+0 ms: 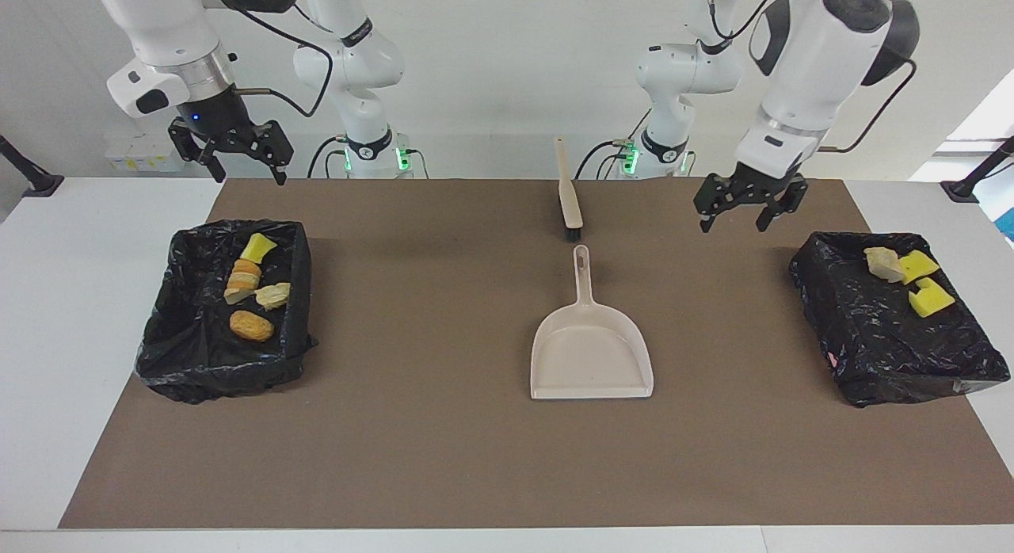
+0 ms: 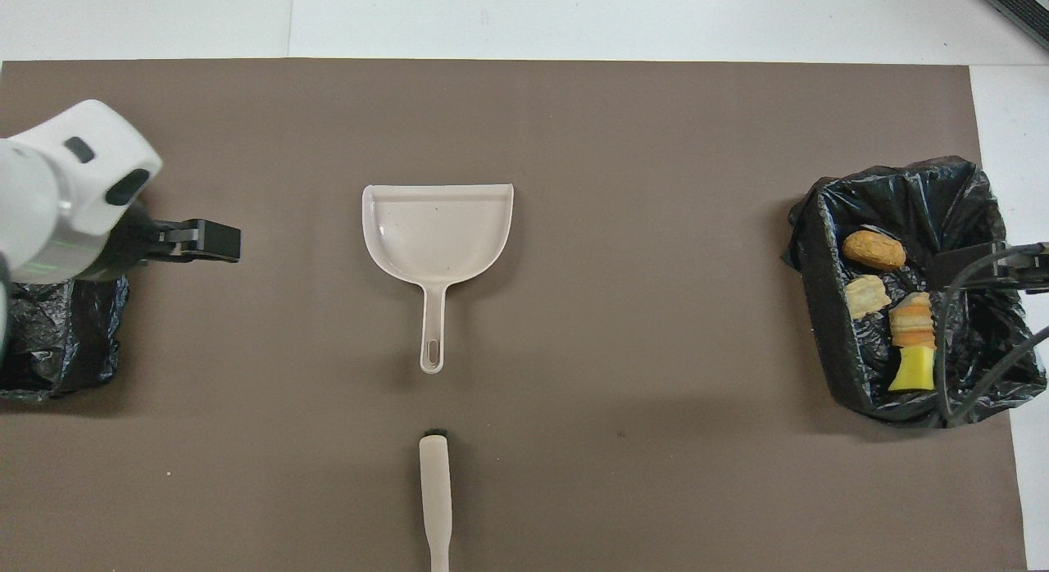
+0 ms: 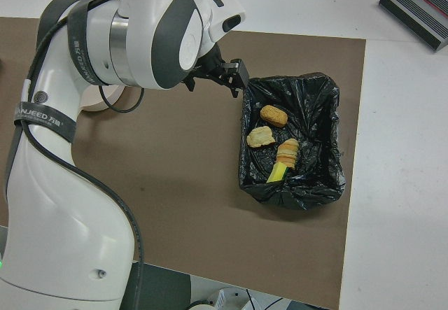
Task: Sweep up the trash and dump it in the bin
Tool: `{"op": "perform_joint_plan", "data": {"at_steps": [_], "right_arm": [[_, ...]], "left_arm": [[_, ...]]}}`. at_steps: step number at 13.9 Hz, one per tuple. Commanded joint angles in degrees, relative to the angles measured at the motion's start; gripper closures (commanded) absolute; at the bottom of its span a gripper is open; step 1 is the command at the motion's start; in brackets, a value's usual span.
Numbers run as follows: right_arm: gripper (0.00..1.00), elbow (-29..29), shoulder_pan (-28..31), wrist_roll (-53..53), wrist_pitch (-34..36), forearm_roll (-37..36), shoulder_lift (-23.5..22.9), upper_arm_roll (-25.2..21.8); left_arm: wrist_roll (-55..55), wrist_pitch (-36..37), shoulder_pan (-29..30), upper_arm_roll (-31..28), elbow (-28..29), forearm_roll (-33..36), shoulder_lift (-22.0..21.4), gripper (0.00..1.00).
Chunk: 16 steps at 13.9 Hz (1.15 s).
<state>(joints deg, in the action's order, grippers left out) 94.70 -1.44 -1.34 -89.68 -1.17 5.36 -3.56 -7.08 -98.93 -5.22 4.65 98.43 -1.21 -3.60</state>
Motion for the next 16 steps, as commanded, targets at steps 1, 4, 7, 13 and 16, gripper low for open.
{"op": "perform_joint_plan", "data": {"at_steps": [1, 4, 7, 13, 16], "right_arm": [[0.0, 1.1, 0.0, -0.4, 0.4, 0.8, 1.1, 0.0], [0.0, 1.1, 0.0, -0.5, 0.4, 0.8, 1.1, 0.0], [0.0, 1.1, 0.0, -0.4, 0.4, 0.8, 1.1, 0.0], [0.0, 1.1, 0.0, -0.4, 0.4, 0.8, 1.1, 0.0], [0.0, 1.1, 0.0, -0.4, 0.4, 0.8, 1.1, 0.0]], "left_arm": [[4.9, 8.6, 3.4, 0.2, -7.3, 0.2, 0.1, 0.0], [7.6, 15.0, 4.7, 0.1, -13.7, 0.0, 1.5, 0.0], [8.3, 18.0, 6.0, 0.2, -18.7, -0.2, 4.2, 0.0], [8.5, 17.2, 6.1, 0.7, -16.9, 0.5, 2.0, 0.0], [8.1, 17.3, 6.5, 0.7, -17.0, 0.5, 2.0, 0.0]]}}
